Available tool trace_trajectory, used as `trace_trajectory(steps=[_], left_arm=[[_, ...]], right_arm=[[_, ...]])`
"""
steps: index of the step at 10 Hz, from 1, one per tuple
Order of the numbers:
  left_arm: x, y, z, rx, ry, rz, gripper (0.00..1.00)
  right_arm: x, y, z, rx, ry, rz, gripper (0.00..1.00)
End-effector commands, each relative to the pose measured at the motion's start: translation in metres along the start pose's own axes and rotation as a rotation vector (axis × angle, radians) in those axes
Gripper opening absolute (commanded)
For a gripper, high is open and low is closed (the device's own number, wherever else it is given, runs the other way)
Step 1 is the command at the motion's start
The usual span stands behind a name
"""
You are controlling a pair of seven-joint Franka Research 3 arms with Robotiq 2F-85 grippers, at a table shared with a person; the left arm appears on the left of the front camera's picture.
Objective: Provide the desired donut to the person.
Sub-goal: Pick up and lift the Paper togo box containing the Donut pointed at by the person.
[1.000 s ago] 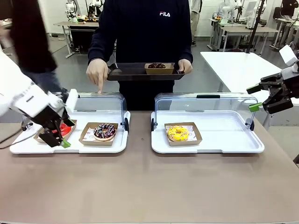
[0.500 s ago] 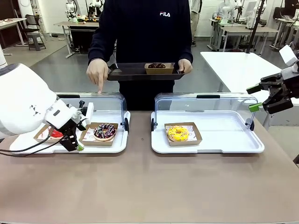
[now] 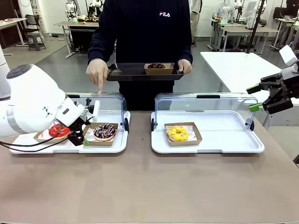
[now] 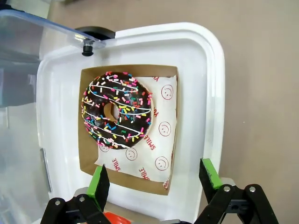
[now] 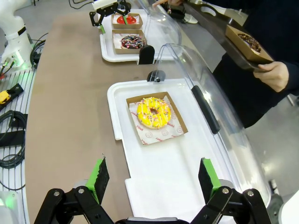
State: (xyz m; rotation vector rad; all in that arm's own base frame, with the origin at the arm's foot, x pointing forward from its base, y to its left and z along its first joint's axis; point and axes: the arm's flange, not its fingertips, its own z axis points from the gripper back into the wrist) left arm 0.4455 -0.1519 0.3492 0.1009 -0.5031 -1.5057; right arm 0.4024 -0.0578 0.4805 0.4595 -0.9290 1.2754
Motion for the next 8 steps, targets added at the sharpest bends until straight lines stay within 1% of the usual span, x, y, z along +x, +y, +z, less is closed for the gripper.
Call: trace_trajectory(steps=[1, 5, 6, 7, 8], left_arm=[[0.005, 0.006, -0.004, 0.0, 0.046, 0.006, 1.0], [0.003, 0.009, -0.008, -0.008, 0.101, 0.024, 1.0], [0.004, 0.008, -0.01, 0.009, 0.103, -0.002, 1.0], [0.004, 0.011, -0.012, 0.01, 0.113, -0.006, 0.44], [0.003, 0.012, -0.014, 0.0, 0.118, -0.006, 0.44]], right_arm=[[-0.001, 0.0, -0.001, -0.001, -0.022, 0.003, 1.0], [-0.001, 0.0, -0.001, -0.001, -0.022, 0.003, 1.0], [-0.001, 0.0, -0.001, -0.001, -0.022, 0.003, 1.0], [-0.001, 0.0, -0.001, -0.001, -0.022, 0.003, 1.0], [-0.001, 0.0, -0.001, -0.001, -0.022, 0.003, 1.0]])
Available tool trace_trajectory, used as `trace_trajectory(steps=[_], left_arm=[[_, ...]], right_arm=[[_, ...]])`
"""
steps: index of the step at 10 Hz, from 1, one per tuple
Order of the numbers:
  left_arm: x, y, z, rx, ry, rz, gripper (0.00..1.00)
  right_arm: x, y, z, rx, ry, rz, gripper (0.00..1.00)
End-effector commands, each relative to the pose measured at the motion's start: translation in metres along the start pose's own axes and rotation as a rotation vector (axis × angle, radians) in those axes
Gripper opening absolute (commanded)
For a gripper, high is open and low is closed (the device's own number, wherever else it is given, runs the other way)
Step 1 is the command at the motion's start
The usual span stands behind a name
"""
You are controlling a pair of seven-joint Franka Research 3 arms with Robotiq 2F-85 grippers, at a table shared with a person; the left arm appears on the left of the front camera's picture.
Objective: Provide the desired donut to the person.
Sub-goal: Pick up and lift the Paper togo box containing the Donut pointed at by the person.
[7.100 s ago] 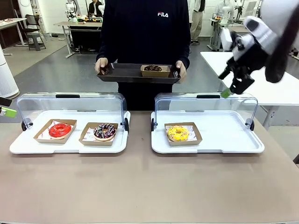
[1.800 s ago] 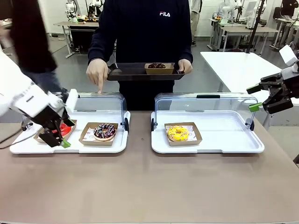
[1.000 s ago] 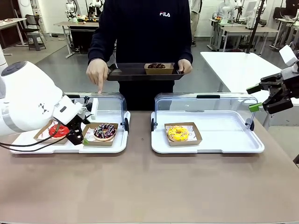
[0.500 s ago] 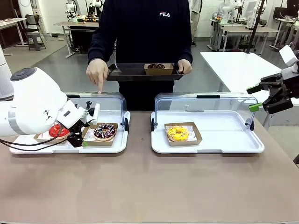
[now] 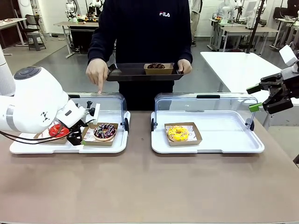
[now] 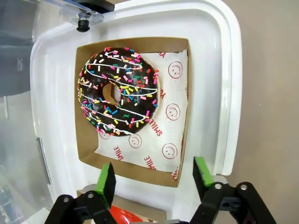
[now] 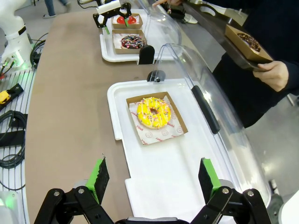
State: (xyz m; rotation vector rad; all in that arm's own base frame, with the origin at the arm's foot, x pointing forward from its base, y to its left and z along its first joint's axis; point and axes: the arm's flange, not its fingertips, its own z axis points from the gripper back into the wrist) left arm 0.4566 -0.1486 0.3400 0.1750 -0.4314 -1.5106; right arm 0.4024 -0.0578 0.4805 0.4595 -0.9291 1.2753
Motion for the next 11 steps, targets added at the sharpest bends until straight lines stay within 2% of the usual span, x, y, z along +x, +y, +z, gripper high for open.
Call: trace_trajectory(steps=[1, 2, 3, 11], left_arm=[[0.009, 0.005, -0.003, -0.01, 0.04, 0.01, 0.0], [0.009, 0.004, -0.005, -0.023, 0.061, 0.008, 0.38], [0.008, 0.004, -0.009, -0.042, 0.082, 0.007, 0.0], [0.006, 0.001, -0.015, -0.135, 0.093, -0.004, 0.0]], right_arm=[[-0.001, 0.0, -0.001, -0.001, -0.022, 0.003, 1.0], [-0.001, 0.0, -0.001, -0.001, -0.022, 0.003, 1.0], [-0.001, 0.0, -0.001, -0.001, -0.022, 0.003, 1.0], [-0.001, 0.0, -0.001, -0.001, -0.022, 0.003, 1.0]])
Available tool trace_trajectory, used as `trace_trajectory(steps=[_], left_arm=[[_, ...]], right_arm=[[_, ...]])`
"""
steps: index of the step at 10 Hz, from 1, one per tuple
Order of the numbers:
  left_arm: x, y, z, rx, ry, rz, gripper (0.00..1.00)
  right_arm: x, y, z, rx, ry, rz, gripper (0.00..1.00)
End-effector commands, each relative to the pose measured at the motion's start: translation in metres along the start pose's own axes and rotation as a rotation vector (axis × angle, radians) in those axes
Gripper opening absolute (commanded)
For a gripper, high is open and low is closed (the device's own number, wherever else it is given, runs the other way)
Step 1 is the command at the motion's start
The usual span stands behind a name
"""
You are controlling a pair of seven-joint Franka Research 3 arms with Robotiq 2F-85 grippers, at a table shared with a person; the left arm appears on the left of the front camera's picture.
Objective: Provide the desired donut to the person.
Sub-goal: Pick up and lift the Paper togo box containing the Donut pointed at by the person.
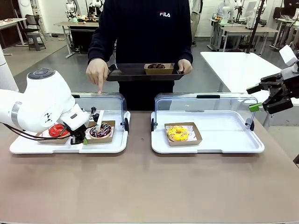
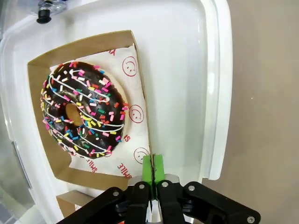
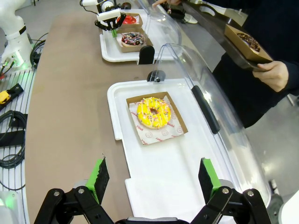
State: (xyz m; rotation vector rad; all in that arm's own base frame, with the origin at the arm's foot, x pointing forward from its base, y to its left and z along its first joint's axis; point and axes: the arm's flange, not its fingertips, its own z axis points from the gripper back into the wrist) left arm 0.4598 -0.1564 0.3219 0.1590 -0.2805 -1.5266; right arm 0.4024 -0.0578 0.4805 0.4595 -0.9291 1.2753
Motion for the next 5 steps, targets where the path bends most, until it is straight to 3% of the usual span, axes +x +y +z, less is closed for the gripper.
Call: trace_trajectory(steps=[1, 5], left_arm=[[0.0, 0.004, 0.007, -0.036, 0.004, 0.005, 0.0], [-0.012, -0.032, 0.072, 0.019, -0.04, 0.027, 0.0]], right_arm=[[-0.001, 0.0, -0.001, -0.001, -0.022, 0.003, 1.0], [-0.001, 0.0, -0.001, -0.001, -0.022, 0.003, 1.0]])
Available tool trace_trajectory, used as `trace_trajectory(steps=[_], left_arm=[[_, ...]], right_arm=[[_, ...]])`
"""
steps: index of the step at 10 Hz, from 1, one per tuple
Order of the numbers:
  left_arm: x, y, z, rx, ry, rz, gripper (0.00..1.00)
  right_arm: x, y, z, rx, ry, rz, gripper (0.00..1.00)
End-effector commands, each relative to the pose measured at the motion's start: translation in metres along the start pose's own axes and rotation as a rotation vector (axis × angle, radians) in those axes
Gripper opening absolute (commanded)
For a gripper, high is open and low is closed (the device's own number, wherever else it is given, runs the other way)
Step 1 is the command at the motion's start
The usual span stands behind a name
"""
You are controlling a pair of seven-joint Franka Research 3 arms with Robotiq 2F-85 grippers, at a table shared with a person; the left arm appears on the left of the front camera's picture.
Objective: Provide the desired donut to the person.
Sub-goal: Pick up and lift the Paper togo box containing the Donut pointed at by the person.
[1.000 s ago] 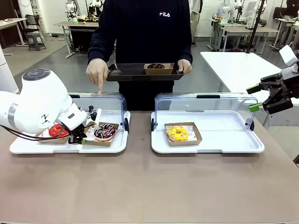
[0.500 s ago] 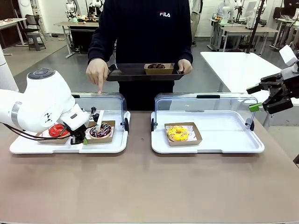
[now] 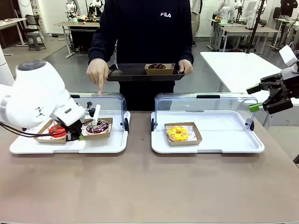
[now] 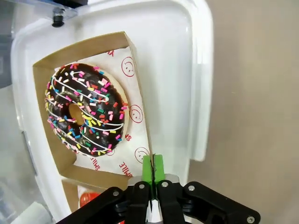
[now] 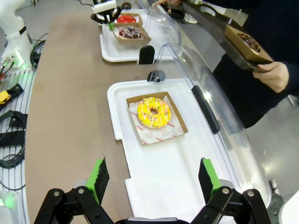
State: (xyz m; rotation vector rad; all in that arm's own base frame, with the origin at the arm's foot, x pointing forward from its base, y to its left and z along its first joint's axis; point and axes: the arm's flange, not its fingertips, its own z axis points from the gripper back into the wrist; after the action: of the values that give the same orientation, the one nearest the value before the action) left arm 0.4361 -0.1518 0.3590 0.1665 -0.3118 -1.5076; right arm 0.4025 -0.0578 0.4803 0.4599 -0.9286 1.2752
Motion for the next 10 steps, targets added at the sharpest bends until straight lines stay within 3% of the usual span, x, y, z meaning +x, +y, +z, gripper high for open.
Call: trace_trajectory(steps=[1, 2, 5, 7, 9, 10], left_arm=[[-0.019, -0.032, 0.047, -0.019, -0.049, 0.005, 0.0], [-0.025, -0.046, 0.061, -0.024, -0.107, 0.026, 0.0], [-0.048, -0.101, 0.13, -0.097, -0.106, 0.014, 0.0], [-0.057, -0.119, 0.177, -0.018, -0.073, 0.001, 0.0], [-0.056, -0.124, 0.2, 0.093, -0.044, -0.021, 0.0], [-0.055, -0.122, 0.199, 0.071, -0.038, -0.03, 0.0]], right_arm=[[-0.001, 0.0, -0.001, -0.002, -0.022, 0.004, 1.0], [-0.001, 0.0, -0.001, -0.002, -0.022, 0.004, 1.0], [-0.001, 0.0, -0.001, -0.002, -0.022, 0.004, 1.0], [-0.001, 0.0, -0.001, -0.002, -0.022, 0.004, 1.0], [-0.001, 0.0, -0.001, -0.002, -0.022, 0.004, 1.0], [-0.001, 0.0, -0.001, -0.002, -0.022, 0.004, 1.0]])
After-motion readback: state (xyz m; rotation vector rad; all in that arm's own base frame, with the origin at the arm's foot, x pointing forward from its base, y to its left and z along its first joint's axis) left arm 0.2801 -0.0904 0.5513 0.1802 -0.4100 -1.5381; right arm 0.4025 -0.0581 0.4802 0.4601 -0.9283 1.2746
